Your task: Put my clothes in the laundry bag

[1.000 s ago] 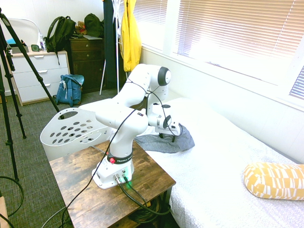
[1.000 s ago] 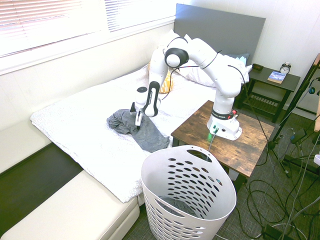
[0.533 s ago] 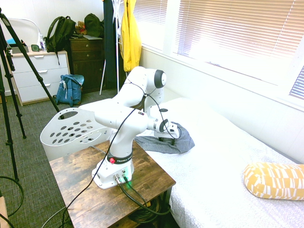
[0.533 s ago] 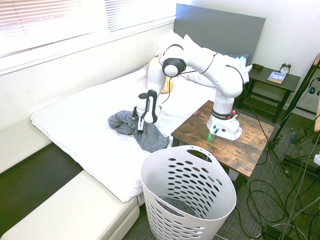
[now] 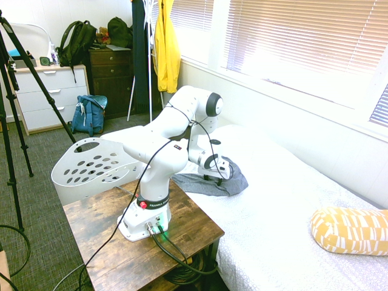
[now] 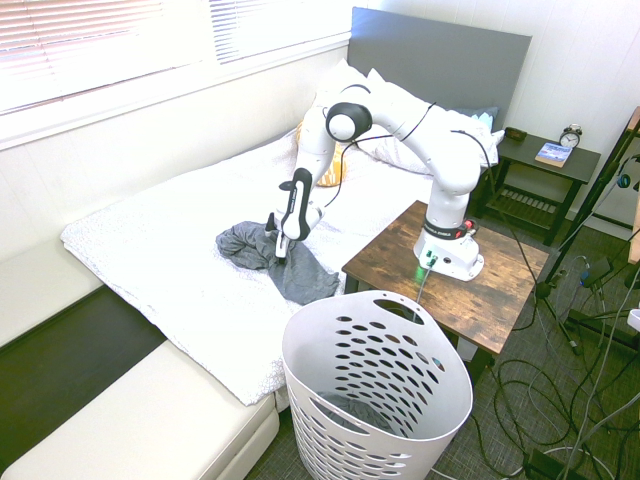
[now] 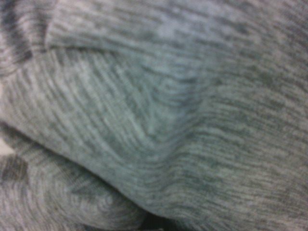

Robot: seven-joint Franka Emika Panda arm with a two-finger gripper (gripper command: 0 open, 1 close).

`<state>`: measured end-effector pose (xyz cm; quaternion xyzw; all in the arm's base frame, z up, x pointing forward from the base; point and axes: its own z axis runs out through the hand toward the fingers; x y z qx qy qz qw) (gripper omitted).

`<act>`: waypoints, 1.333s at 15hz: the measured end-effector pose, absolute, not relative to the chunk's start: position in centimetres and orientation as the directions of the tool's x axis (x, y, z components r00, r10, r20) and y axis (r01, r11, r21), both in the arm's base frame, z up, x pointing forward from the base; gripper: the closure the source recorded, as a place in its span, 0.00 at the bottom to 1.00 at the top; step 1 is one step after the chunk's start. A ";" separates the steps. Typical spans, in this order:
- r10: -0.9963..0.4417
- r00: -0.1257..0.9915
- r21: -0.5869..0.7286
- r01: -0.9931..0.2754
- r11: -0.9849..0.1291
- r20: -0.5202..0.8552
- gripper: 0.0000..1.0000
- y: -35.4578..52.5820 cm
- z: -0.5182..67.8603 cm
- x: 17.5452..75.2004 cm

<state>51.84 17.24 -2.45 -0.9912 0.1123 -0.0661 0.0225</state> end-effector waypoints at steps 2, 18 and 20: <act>-0.233 0.965 -0.068 -0.226 -0.972 0.119 1.00 17.2 -2.5 51.8; -0.305 0.919 -0.049 -0.302 -0.952 0.251 1.00 19.0 9.3 51.9; -0.324 0.903 -0.075 -0.316 -0.946 0.282 1.00 20.0 15.2 51.8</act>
